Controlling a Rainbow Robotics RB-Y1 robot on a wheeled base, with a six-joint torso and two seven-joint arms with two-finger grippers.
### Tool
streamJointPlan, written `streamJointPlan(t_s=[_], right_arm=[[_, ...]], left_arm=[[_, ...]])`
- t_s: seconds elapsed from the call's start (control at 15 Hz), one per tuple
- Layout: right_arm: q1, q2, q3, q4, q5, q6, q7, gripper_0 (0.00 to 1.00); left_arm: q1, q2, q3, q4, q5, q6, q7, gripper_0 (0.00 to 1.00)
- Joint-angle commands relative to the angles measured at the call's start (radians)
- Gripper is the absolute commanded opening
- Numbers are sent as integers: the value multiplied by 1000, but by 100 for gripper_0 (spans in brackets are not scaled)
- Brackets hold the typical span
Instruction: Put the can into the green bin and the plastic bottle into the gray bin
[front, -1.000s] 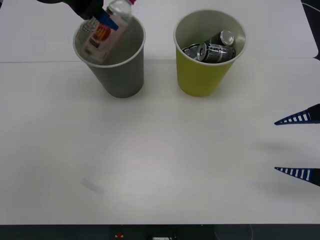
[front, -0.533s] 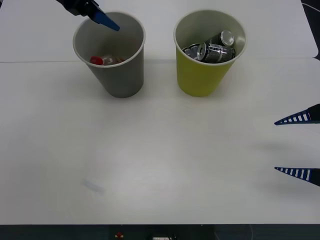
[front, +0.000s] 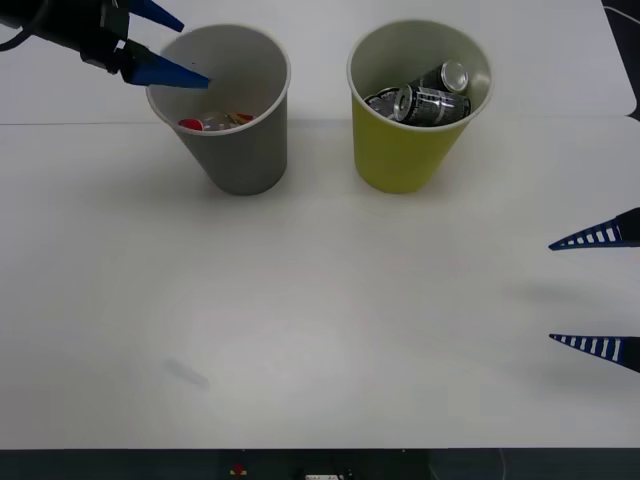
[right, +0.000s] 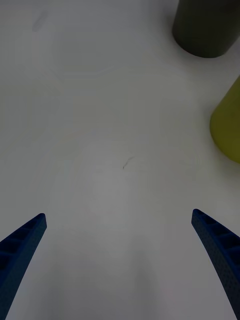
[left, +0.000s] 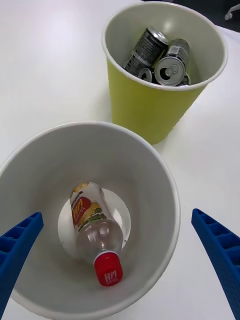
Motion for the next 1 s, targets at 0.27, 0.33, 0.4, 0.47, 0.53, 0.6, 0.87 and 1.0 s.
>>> streamJointPlan(t_s=[0.27, 0.33, 0.4, 0.47, 0.53, 0.6, 0.87, 1.0], right_arm=[[0, 0, 0, 0, 0, 0, 0, 100], [0, 0, 0, 0, 0, 0, 0, 100], [0, 0, 0, 0, 0, 0, 0, 100], [0, 0, 0, 0, 0, 0, 0, 100], [0, 0, 0, 0, 0, 0, 0, 100], [0, 0, 0, 0, 0, 0, 0, 100], [0, 0, 0, 0, 0, 0, 0, 100], [0, 0, 0, 0, 0, 0, 0, 100]], left_arm=[[283, 172, 2, -319, 192, 237, -85, 100], [335, 206, 4, -368, 229, 277, -117, 100], [367, 230, 4, -398, 257, 302, -140, 100], [421, 267, 8, -441, 298, 333, -180, 100], [471, 294, 27, -475, 327, 348, -217, 100], [522, 314, 51, -504, 349, 356, -245, 100], [746, 380, 180, -621, 435, 362, -372, 100], [844, 400, 231, -664, 467, 362, -433, 100]])
